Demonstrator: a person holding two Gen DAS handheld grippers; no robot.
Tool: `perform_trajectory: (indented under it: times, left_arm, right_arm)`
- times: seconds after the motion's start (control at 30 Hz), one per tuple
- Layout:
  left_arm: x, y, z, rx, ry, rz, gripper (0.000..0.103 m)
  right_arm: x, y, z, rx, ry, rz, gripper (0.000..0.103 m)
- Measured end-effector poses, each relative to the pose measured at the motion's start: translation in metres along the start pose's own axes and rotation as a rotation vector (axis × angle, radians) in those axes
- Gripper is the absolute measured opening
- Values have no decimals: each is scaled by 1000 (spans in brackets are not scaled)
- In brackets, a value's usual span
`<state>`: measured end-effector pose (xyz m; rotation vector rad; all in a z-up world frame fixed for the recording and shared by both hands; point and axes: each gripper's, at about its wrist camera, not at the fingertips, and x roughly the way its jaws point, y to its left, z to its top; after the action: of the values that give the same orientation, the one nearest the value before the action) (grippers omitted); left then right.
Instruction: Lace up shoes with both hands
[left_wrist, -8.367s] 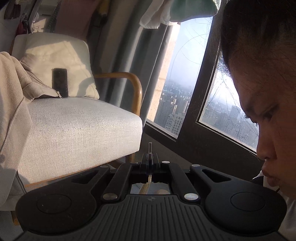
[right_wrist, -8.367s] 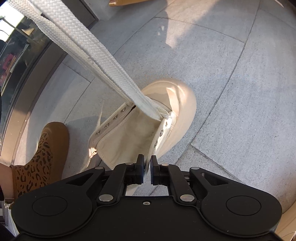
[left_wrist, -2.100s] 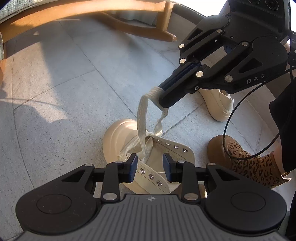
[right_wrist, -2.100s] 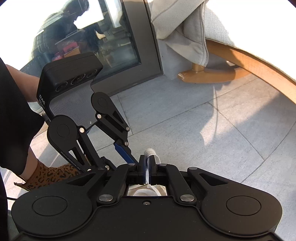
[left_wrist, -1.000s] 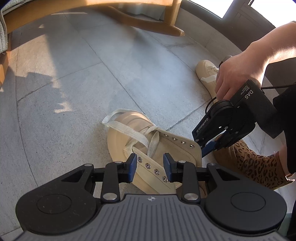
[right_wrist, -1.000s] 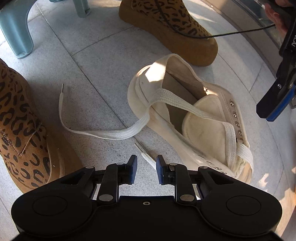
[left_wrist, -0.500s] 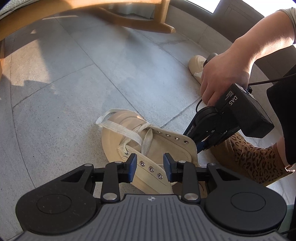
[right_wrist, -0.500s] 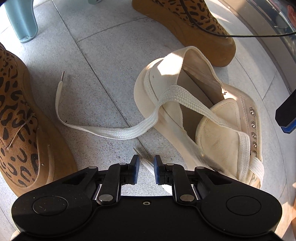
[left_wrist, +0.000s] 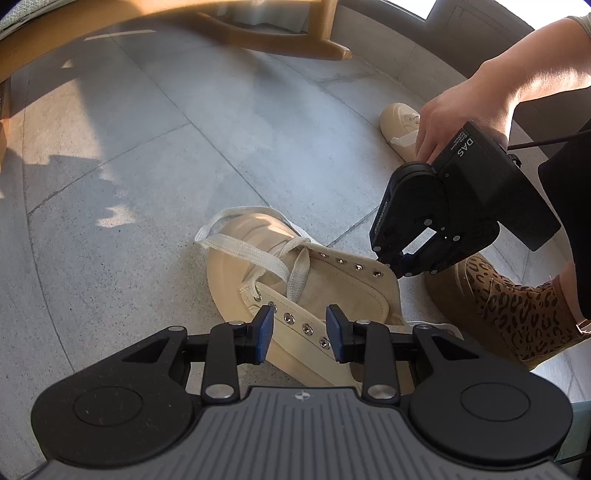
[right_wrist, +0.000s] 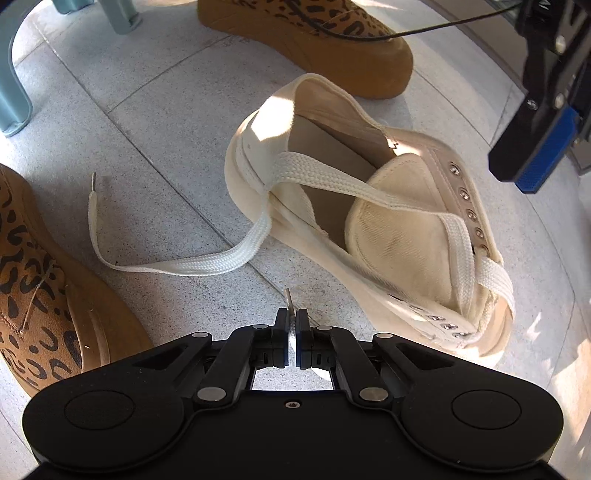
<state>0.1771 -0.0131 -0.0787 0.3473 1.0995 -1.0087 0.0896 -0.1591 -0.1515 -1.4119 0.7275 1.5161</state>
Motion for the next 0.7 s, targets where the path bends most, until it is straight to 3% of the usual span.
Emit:
perform_trajectory:
  times: [0.37,0.53,0.7]
  left_arm:
    - [4,-5,5,27,-4,3,30]
    - [2,-7,4,43,-5,18,30]
    - [1,-4,3,33,-14,24,30]
  right_arm:
    - [-38,-65,-25,539,-30,-86,1]
    - [-66,-71,-39,698,-39,-133,1]
    - [-119,-77,-73,974,-54,-292,1]
